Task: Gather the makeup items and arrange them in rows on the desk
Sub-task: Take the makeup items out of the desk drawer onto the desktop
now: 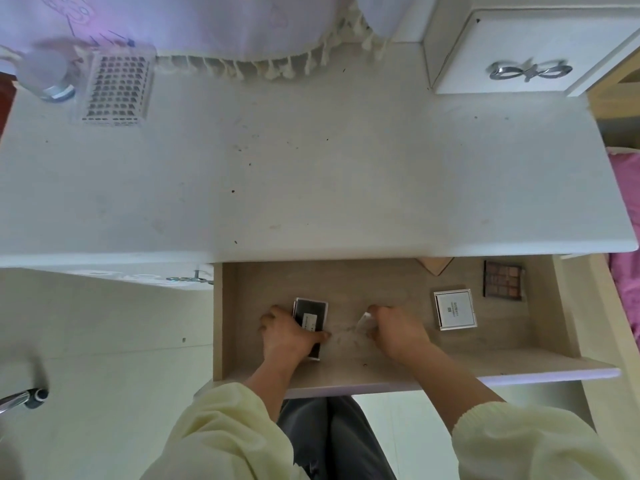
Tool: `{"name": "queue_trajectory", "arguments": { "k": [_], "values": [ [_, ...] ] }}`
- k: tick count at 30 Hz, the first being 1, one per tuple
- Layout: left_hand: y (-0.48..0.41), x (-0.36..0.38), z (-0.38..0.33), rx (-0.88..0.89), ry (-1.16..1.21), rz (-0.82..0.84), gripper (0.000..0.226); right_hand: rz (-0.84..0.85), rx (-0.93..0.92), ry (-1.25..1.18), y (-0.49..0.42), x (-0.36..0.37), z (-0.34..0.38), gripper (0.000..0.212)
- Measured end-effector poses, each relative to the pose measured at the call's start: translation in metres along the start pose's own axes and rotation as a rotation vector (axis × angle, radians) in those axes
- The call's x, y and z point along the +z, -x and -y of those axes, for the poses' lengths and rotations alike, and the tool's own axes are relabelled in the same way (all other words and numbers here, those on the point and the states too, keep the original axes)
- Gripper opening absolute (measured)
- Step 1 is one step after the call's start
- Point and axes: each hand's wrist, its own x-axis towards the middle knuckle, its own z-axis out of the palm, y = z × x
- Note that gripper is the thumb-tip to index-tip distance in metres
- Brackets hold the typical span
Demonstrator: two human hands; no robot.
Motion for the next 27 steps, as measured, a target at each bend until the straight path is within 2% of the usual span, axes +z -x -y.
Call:
{"name": "queue_trajectory", "arguments": {
  "k": [6,14,20,23,27],
  "values": [
    [0.003,0.006,0.001,0.205,-0.259,0.044,0.105,-0.011,0.011,-0.051,0.001,0.007,-0.003,0.029],
    [0.006,-0.003,-0.004,0.322,-0.375,0.084,0.083,-0.008,0.04,-0.104,0.002,0.01,-0.005,0.029],
    [-0.001,-0.023,0.007,0.346,-0.137,0.248,0.065,-0.001,0.062,-0.157,0.005,0.012,-0.006,0.029],
    [-0.004,-0.027,0.014,0.298,-0.016,0.308,0.058,-0.007,0.065,-0.211,0.006,0.011,-0.007,0.028],
    [-0.004,-0.032,0.02,0.181,0.245,0.417,0.063,-0.015,0.075,-0.349,0.009,0.006,-0.01,0.021]
  ]
}}
